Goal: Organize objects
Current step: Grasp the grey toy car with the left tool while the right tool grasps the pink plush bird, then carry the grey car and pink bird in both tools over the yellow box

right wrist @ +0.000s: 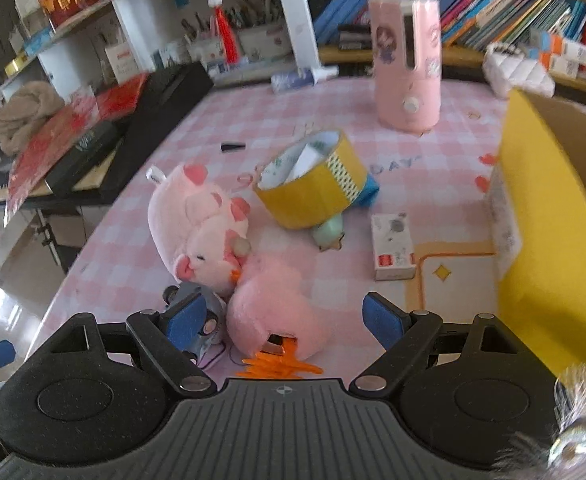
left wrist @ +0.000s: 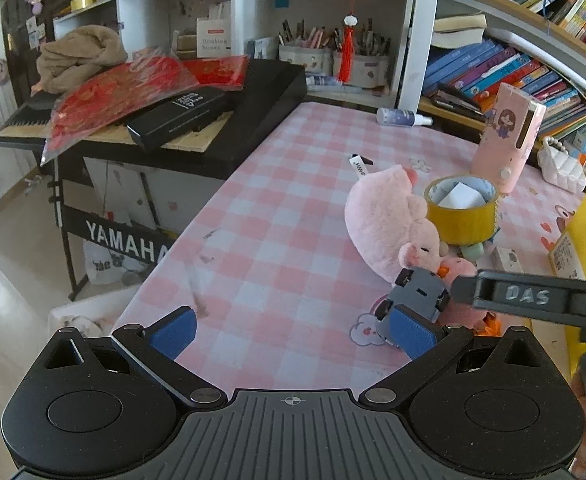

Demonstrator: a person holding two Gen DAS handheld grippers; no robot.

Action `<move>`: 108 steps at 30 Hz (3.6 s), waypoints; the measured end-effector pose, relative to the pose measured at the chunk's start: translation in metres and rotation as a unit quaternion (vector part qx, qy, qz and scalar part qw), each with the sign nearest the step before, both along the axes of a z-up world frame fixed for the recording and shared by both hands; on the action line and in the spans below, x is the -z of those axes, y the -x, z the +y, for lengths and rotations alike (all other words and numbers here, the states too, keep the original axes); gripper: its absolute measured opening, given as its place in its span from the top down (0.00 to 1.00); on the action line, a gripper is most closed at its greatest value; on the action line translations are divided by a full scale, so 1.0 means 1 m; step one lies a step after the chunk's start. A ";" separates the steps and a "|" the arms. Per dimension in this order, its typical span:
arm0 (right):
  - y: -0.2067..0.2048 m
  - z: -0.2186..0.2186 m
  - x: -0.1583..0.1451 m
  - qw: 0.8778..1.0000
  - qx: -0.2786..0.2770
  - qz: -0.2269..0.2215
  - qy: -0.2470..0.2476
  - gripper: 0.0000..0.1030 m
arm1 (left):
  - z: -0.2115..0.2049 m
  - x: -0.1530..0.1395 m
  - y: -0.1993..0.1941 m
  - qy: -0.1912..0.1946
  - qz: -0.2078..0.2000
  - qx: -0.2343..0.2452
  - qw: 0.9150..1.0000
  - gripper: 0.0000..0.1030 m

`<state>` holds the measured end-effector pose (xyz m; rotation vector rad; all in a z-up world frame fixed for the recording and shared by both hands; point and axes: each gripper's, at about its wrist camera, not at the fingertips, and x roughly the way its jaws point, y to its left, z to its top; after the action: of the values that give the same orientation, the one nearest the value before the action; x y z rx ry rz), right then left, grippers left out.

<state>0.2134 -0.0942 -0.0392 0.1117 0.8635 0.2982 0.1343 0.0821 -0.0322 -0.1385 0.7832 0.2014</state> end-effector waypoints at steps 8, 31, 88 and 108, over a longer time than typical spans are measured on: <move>-0.028 0.005 0.023 0.998 -0.018 0.059 -0.009 0.40 | -0.011 0.004 -0.014 0.013 0.010 0.034 0.999 0.00; -0.022 -0.028 -0.026 0.997 -0.014 -0.068 -0.018 0.42 | -0.055 0.040 -0.075 -0.001 0.084 0.137 0.987 0.60; 0.223 -0.031 -0.031 0.995 0.079 -0.062 0.008 0.42 | -0.016 -0.024 0.132 0.105 0.000 0.201 0.974 0.60; 0.280 -0.104 -0.024 0.972 0.231 -0.043 0.014 0.42 | -0.099 -0.020 0.137 0.099 0.022 0.346 0.933 0.60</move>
<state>-0.0669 -0.1978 -0.0147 0.2661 0.7307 -0.1454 -0.0030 -0.0169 -0.0121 -0.0402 0.8518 -0.5474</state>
